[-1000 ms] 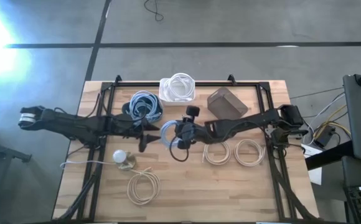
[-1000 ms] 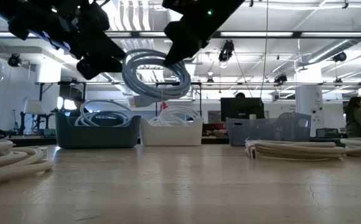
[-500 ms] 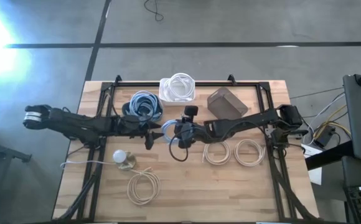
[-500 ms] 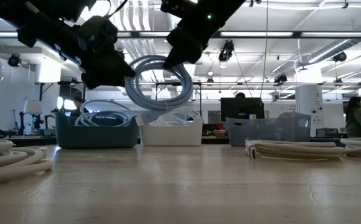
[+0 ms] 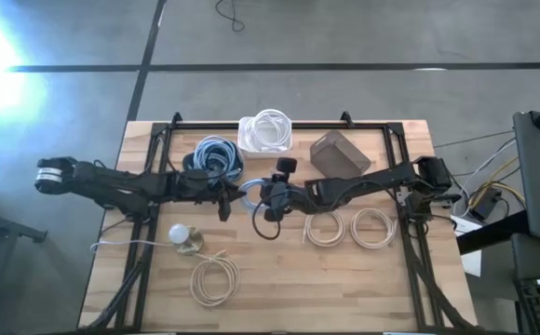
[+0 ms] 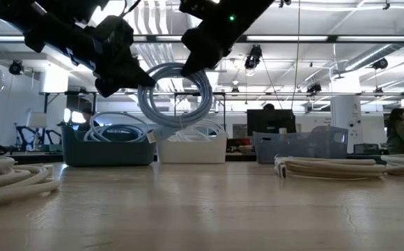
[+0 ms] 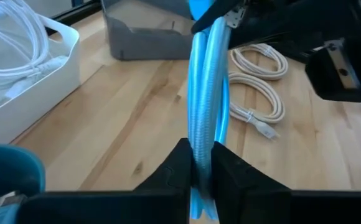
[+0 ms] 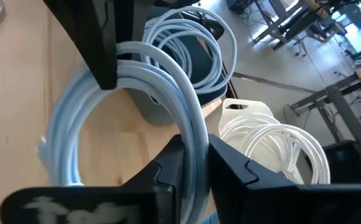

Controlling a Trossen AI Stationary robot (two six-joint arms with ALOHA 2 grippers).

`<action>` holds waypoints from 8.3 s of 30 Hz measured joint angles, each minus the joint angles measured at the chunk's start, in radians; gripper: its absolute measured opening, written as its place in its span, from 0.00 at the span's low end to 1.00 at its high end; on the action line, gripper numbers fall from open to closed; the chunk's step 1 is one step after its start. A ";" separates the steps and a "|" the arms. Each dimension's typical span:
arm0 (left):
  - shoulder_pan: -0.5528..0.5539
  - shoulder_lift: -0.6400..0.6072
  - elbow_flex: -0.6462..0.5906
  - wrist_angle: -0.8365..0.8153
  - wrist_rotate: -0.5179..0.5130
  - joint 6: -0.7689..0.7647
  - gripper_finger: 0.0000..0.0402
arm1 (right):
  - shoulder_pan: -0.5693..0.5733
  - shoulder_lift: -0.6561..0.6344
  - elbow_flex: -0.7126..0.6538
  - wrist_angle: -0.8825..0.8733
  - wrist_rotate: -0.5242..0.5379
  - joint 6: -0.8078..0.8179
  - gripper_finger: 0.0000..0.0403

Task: Sort HDMI cables
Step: Put the blue HDMI cable into the blue bin, then put the top left brown HDMI cable into the black bin, then put the top brown HDMI cable into the black bin

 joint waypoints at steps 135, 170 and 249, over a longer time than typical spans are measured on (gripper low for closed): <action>0.522 -0.285 0.020 -0.375 0.529 0.356 0.41 | -0.040 -0.008 -0.265 -0.274 -0.485 1.104 0.17; 0.522 -0.285 -0.010 -0.358 0.528 0.279 0.41 | -0.325 -0.013 -0.146 -0.927 0.142 1.056 0.07; 0.522 -0.285 -0.010 -0.357 0.529 0.232 0.41 | 0.208 -0.196 -0.536 -0.691 -0.671 1.822 0.32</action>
